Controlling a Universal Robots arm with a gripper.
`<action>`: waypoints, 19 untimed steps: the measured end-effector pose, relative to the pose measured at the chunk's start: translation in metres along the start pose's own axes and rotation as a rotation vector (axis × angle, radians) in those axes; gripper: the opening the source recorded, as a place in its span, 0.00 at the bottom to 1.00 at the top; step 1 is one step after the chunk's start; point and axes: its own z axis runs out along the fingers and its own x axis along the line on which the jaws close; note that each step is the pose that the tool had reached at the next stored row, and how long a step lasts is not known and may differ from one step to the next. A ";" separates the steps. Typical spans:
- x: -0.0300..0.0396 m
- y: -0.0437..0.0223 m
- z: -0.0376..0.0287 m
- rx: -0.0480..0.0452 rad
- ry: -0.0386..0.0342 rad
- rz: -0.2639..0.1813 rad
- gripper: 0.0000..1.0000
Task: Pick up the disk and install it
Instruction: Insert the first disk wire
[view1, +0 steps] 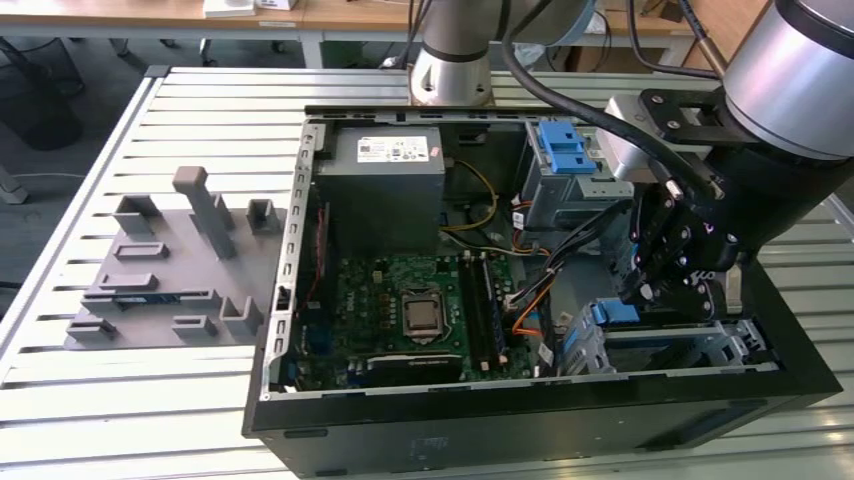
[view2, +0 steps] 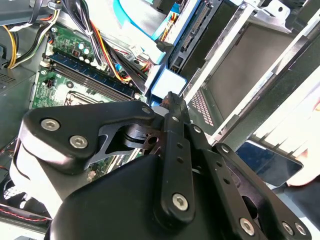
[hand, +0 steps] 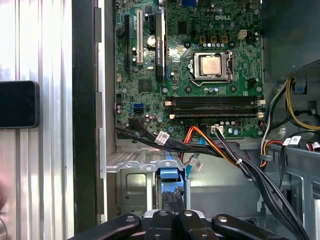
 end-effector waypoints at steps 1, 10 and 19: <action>0.0000 0.0000 0.0000 0.0000 0.0000 0.000 0.11; -0.0001 -0.0035 0.0000 0.0059 -0.0003 0.000 0.11; -0.0009 -0.0228 -0.0006 0.0057 -0.0003 0.000 0.11</action>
